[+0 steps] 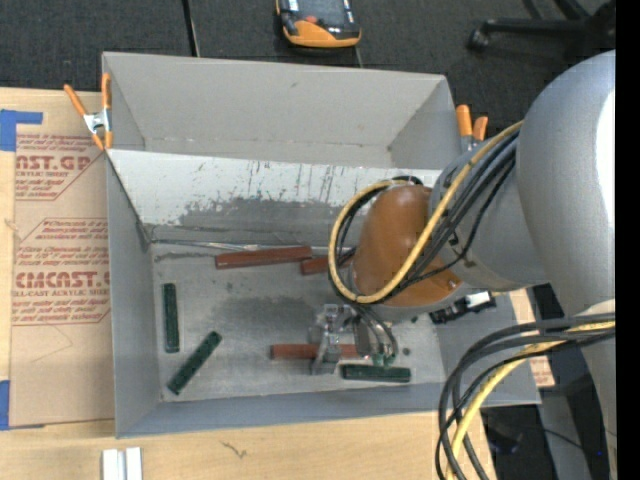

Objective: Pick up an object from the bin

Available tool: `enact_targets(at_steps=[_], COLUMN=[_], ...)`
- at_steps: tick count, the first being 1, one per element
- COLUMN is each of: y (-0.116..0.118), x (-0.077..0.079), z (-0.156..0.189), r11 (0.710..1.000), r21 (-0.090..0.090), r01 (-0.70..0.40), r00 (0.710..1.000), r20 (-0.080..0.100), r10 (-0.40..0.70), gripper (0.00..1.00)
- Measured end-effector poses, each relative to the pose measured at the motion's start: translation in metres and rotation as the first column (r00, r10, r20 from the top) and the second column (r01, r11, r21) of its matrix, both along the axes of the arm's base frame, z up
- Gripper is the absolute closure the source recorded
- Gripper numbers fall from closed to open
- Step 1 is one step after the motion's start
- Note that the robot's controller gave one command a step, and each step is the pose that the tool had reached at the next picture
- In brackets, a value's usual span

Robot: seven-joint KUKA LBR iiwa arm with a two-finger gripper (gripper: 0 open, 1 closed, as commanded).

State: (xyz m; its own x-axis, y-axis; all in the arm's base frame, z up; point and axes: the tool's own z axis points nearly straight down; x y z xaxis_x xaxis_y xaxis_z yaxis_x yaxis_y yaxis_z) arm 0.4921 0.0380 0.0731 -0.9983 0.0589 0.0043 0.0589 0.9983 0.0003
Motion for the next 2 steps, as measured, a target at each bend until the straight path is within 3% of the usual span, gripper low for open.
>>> enact_targets(at_steps=[2], y=[0.0], x=[-0.001], z=[0.025], r11=[1.0], r21=[0.0], r01=[0.0], r00=[1.0], r20=[-0.003], r10=[0.0], gripper=[1.0])
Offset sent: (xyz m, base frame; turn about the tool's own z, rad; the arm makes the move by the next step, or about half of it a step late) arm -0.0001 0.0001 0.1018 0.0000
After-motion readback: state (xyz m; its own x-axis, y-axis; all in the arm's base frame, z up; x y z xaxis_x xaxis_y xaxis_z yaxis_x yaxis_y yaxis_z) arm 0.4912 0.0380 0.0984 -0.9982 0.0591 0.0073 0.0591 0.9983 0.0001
